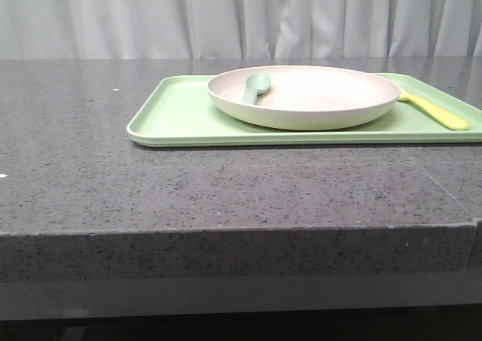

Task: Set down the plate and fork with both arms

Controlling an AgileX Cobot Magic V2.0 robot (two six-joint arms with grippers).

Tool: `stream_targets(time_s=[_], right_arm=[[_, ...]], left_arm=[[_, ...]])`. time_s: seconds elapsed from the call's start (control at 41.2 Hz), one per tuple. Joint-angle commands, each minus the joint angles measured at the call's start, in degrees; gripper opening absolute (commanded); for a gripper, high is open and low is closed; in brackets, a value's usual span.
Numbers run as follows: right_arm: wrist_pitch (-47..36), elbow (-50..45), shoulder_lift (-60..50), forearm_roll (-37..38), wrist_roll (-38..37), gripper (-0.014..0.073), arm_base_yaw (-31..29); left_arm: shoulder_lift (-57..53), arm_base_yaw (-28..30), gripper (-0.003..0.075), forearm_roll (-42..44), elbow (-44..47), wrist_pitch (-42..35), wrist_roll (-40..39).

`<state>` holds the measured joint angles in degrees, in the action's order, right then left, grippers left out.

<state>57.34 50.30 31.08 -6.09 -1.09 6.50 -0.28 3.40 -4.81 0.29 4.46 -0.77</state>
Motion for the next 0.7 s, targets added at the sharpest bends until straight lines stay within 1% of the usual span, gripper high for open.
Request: stream_targets(time_s=[0.0,0.073,0.267,0.412,0.558,0.679], right_arm=[[-3.8,1.2,0.3,0.3,0.5,-0.0067,0.0],[-3.8,1.2,0.3,0.3,0.5,-0.0067,0.0],[-3.8,1.2,0.3,0.3,0.5,-0.0067,0.0],[-3.8,1.2,0.3,0.3,0.5,-0.0067,0.0],[-3.8,1.2,0.3,0.3,0.5,-0.0067,0.0],[-3.8,1.2,0.3,0.3,0.5,-0.0067,0.0]], left_arm=[[-1.4,-1.6,-0.0018,0.8,0.2,-5.9,-0.8],[-1.4,-2.5,-0.0018,1.2,0.2,-6.0,-0.8],[-1.4,-2.5,-0.0018,2.0,0.2,-6.2,-0.8],[-1.4,-3.4,-0.0018,1.9,0.2,-9.2,-0.8],[-1.4,-5.2,-0.0018,2.0,0.2,-9.3,-0.8],[-1.4,-5.2,-0.0018,2.0,0.2,-9.3,-0.8]])
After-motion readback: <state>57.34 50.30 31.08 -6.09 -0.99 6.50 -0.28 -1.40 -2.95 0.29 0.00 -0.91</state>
